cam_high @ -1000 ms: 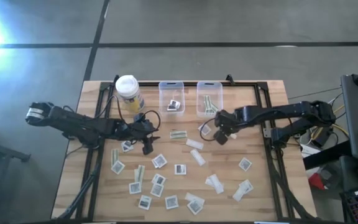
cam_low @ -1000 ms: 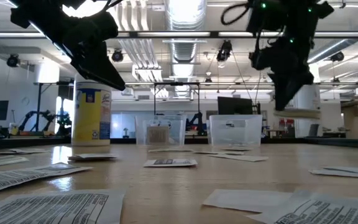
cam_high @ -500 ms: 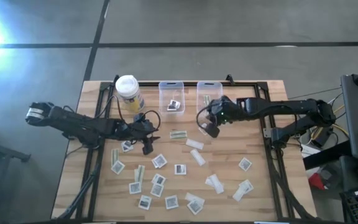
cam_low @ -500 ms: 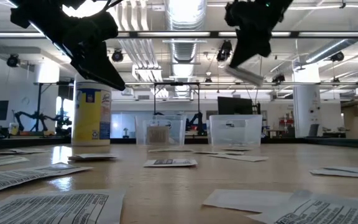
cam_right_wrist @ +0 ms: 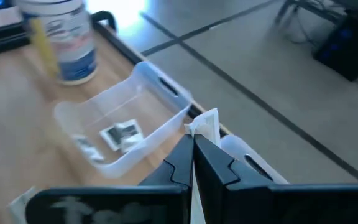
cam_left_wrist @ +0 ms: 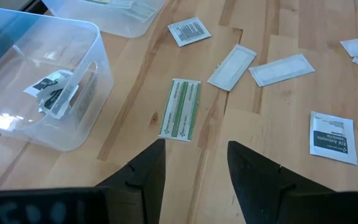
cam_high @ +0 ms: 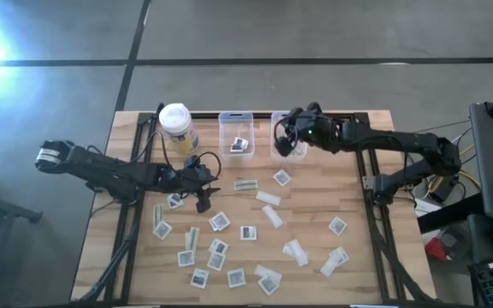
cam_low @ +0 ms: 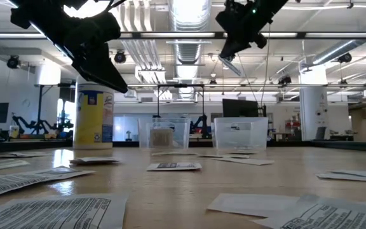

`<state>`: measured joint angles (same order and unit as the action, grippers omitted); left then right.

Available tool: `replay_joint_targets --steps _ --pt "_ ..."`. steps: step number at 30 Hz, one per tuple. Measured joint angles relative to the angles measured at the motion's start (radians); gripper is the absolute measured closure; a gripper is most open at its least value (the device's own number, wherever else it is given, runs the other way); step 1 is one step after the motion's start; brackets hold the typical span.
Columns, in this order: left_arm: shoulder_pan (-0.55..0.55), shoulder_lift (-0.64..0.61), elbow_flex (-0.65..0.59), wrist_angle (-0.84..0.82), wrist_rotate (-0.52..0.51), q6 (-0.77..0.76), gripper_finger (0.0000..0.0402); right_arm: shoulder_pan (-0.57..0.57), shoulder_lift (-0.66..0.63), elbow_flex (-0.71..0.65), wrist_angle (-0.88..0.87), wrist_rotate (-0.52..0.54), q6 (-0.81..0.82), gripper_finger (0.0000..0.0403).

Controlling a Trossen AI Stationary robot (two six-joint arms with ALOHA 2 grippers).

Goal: Pick & Place First Aid Supplies
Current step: Put the bandage into the right transparent bin

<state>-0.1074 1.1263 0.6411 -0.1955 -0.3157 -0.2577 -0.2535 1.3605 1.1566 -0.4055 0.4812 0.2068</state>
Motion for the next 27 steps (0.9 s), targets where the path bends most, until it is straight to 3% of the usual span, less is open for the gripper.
replay_joint_targets --steps 12,27 --pt "0.000 0.000 0.000 0.000 0.000 0.000 0.0236 -0.127 0.002 -0.156 0.104 0.019 0.196 0.0394" --pt "0.000 0.000 0.000 0.000 0.000 0.000 0.0236 -0.128 0.003 -0.390 0.338 0.005 0.407 0.0394"
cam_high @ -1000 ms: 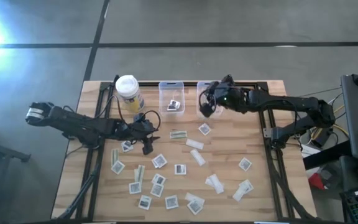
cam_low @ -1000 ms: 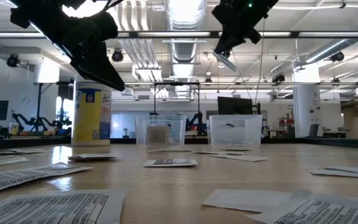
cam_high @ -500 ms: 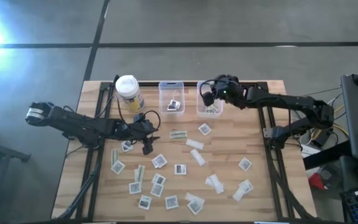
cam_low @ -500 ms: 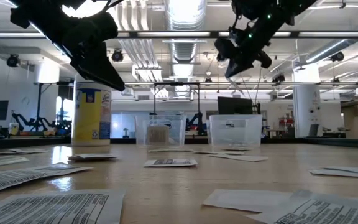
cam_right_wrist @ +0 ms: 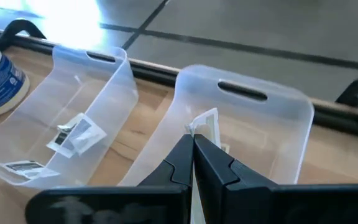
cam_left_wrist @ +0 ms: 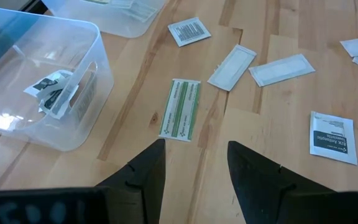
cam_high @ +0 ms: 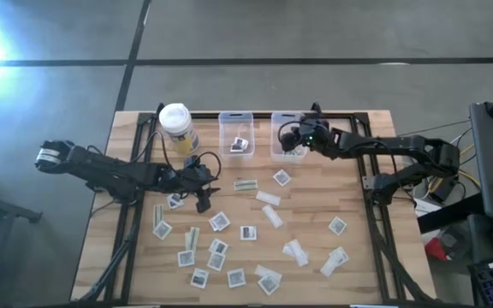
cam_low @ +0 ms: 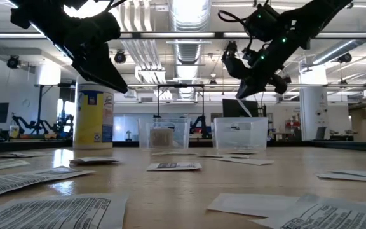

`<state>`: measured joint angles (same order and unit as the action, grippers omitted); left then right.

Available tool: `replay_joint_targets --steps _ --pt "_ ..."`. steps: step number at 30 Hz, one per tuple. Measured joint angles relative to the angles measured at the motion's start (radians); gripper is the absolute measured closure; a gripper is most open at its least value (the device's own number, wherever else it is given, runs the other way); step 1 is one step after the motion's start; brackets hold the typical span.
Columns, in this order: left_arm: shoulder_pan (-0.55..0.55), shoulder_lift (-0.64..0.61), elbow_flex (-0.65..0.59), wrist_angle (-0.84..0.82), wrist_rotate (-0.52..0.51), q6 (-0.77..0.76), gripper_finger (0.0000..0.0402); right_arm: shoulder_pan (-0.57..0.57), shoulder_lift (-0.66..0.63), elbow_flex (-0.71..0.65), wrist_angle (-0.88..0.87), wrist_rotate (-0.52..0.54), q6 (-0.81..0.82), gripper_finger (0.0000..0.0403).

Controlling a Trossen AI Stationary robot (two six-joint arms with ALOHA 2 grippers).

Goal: Pick & Place First Aid Supplies
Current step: Put the bandage into the right transparent bin

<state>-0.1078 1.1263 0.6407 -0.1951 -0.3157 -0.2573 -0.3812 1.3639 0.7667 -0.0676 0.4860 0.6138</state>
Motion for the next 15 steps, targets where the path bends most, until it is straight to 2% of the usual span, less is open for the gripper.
replay_joint_targets --steps 15 --pt "0.000 0.000 0.000 -0.002 0.003 0.021 0.0236 0.003 0.158 0.041 0.020 0.007 -0.018 0.0394"
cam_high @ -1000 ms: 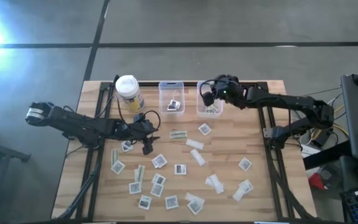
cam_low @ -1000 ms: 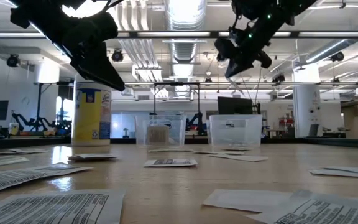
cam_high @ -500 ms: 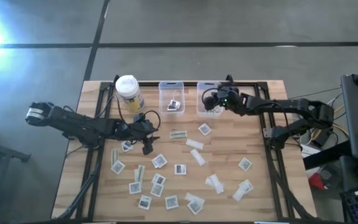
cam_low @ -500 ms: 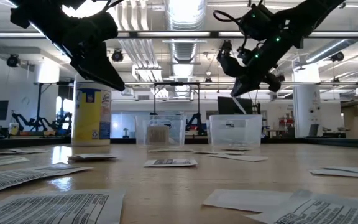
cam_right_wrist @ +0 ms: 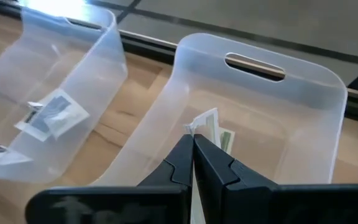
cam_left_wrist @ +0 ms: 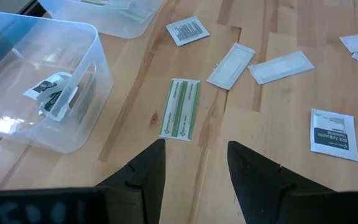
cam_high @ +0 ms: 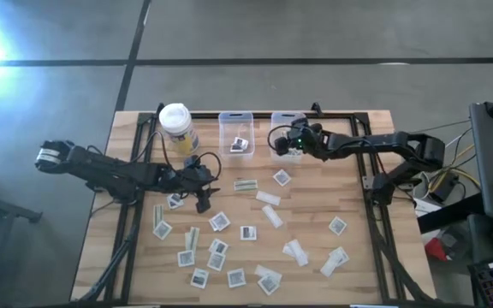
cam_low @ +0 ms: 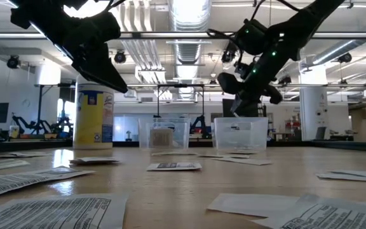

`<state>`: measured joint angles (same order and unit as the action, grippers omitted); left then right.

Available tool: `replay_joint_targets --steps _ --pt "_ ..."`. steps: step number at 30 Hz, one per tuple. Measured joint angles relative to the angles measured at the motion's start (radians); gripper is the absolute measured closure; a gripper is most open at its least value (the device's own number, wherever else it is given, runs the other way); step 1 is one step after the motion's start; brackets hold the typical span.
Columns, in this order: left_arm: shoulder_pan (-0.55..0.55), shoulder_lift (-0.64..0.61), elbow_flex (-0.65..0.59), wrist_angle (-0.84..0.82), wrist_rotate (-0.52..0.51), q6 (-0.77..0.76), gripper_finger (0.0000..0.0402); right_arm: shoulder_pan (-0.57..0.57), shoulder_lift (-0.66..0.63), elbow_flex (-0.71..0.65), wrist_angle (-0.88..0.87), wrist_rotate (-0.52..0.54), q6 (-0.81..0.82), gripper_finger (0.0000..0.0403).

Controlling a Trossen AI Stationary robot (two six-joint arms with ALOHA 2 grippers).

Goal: Pick & Place First Aid Supplies
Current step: Put the bandage into the right transparent bin, then put the towelette pack into the left transparent bin

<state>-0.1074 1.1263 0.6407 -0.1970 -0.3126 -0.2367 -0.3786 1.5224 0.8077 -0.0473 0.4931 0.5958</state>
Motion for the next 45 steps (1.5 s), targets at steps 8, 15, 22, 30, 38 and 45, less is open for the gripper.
replay_joint_targets --steps 8,15,22,30,38,45 --pt "0.000 0.000 0.000 -0.003 0.000 0.003 0.0236 -0.002 0.083 0.085 -0.016 -0.001 -0.068 0.0394" --pt "0.000 0.000 0.000 -0.005 0.001 0.003 0.0236 -0.012 0.131 0.174 -0.169 -0.001 -0.075 0.0394" --pt "0.000 0.000 0.000 -0.006 0.013 -0.001 0.0236 -0.017 0.161 0.263 -0.301 -0.007 -0.072 0.0381" --pt "0.000 0.000 0.000 -0.006 0.013 -0.002 0.0236 -0.017 0.169 0.352 -0.451 0.003 -0.081 0.0322" --pt "0.000 0.000 0.000 -0.038 0.013 -0.005 0.0236 -0.015 0.131 0.388 -0.527 -0.010 -0.127 0.0276" --pt "0.000 -0.005 0.030 -0.114 0.013 -0.039 0.0236 0.022 0.053 0.379 -0.589 -0.083 -0.137 0.0266"
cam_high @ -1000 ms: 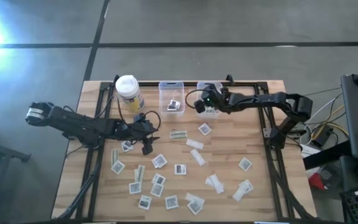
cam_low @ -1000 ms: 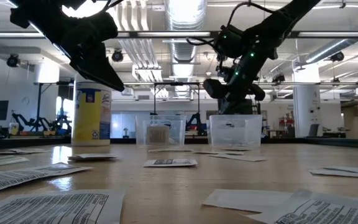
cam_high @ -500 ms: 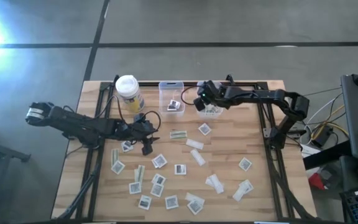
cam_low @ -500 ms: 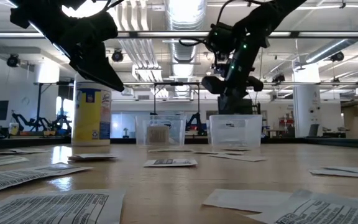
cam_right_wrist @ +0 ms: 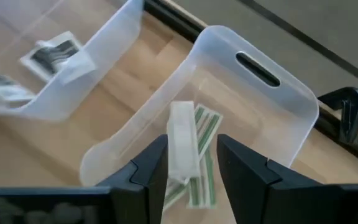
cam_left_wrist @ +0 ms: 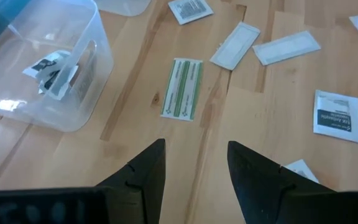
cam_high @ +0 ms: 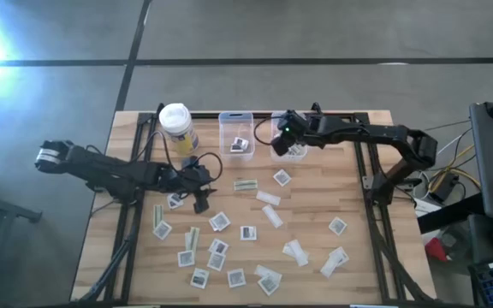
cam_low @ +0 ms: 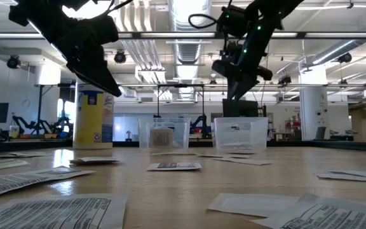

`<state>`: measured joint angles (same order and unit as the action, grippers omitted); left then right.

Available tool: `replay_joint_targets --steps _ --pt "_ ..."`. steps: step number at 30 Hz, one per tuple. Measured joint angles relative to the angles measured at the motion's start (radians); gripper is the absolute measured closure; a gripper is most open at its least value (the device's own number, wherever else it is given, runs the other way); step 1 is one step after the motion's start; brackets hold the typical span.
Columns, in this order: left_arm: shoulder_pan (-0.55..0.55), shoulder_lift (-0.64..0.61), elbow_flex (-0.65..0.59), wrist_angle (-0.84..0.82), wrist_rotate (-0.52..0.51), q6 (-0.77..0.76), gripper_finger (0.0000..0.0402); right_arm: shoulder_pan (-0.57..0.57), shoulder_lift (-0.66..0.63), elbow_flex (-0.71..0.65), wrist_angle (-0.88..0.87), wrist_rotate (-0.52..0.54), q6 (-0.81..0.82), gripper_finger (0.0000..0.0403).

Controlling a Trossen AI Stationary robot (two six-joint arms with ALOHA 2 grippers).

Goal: Pick & Place First Aid Supplies
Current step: Put the towelette pack into the left transparent bin

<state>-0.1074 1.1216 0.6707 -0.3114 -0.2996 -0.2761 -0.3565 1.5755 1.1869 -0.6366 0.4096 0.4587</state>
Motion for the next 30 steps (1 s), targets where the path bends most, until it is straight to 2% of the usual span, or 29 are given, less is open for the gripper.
replay_joint_targets --steps 3,11,15,24,30 --pt "-0.002 0.000 0.020 -0.049 0.006 -0.037 0.0236 0.042 -0.039 -0.022 -0.019 -0.003 0.000 0.0269" --pt "-0.043 0.000 0.030 -0.140 0.104 -0.117 0.0236 0.182 -0.131 -0.081 -0.008 -0.002 0.013 0.0284" --pt "-0.074 0.000 0.031 -0.228 0.107 -0.189 0.0236 0.237 -0.156 -0.107 -0.004 -0.001 0.061 0.0290" --pt "-0.137 0.000 0.030 -0.496 0.105 -0.495 0.0236 0.300 -0.160 -0.140 0.012 0.001 0.066 0.0303" --pt "-0.249 0.000 0.030 -0.556 0.138 -0.676 0.0236 0.300 -0.161 -0.161 0.036 0.001 0.066 0.0310"
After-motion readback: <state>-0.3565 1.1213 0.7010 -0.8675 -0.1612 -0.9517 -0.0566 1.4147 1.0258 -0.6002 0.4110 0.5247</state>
